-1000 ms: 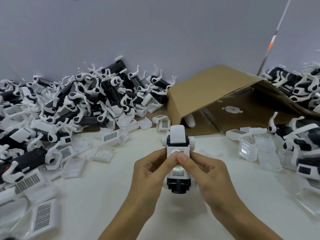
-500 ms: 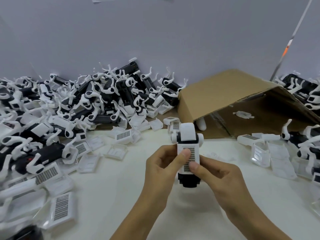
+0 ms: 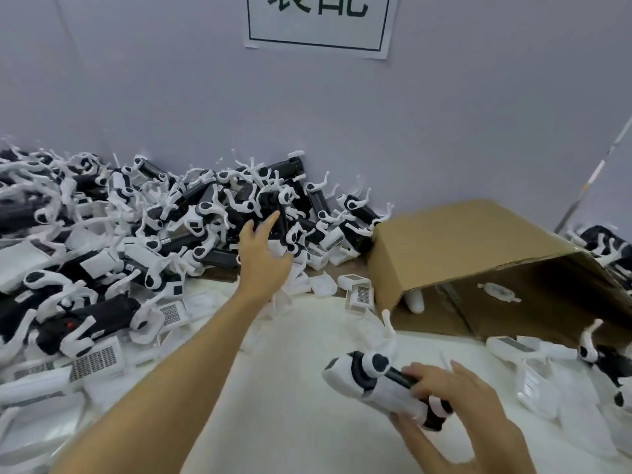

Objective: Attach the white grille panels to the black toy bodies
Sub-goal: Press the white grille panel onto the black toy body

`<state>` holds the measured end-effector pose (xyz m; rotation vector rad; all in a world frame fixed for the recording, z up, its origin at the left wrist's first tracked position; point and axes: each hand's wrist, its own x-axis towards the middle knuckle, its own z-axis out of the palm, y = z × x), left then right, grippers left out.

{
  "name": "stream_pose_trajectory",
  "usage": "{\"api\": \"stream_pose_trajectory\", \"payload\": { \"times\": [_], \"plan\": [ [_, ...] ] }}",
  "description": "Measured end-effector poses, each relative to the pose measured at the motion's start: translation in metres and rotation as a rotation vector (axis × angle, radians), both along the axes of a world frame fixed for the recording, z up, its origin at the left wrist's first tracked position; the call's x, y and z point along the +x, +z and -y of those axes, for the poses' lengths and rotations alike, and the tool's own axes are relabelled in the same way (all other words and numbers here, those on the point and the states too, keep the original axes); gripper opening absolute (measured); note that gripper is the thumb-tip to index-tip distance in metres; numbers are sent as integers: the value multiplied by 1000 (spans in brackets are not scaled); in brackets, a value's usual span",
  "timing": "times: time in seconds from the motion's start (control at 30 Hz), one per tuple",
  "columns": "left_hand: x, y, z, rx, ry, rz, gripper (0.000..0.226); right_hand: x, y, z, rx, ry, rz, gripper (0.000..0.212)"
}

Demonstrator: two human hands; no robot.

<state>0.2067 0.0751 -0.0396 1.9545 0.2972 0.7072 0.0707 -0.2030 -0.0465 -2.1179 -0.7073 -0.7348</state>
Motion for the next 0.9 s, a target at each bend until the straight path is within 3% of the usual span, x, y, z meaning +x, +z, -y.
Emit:
{"api": "stream_pose_trajectory", "payload": {
  "times": [0.03,0.1,0.17,0.23,0.3,0.37,0.4,0.47,0.5,0.53,0.57,0.6,0.67,0.73,0.77,0.9],
  "plan": [
    [13,12,-4,-25,-50,-68,77,1,5,-1,-21,60,42,65],
    [37,34,-8,3,-99,-215,75,4,15,7,-239,159,189,26],
    [56,44,-6,139,-54,-346,69,1,20,17,-417,182,223,26],
    [68,44,-5,169,54,-391,67,-6,16,24,-387,206,184,28],
    [68,35,-3,58,123,-283,60,-1,16,26,-350,203,87,25],
    [55,22,3,-3,176,-80,48,21,31,20,-500,147,-187,10],
    [46,16,9,-2,201,13,43,20,26,23,-522,165,-374,19],
    [24,4,26,22,239,216,38,9,17,31,-158,130,-755,55],
    [12,1,38,20,251,321,35,10,7,30,-63,16,-793,96],
    [0,-3,50,1,252,399,32,8,-5,36,231,-36,-669,38],
    [-14,-8,65,-28,236,445,30,-2,-16,37,415,-157,-566,33],
    [-30,-12,81,-52,211,467,29,-5,-22,38,476,-212,-589,31],
    [-66,-20,118,-78,120,474,28,2,-32,39,616,-139,-618,29],
    [-100,-26,150,-175,15,420,23,3,-30,35,602,-137,-556,30],
    [-114,-31,163,-264,-2,395,22,1,-26,33,566,-197,-437,33],
    [-134,-51,185,-612,132,324,26,-15,8,53,36,-167,313,24]
  ]
}}
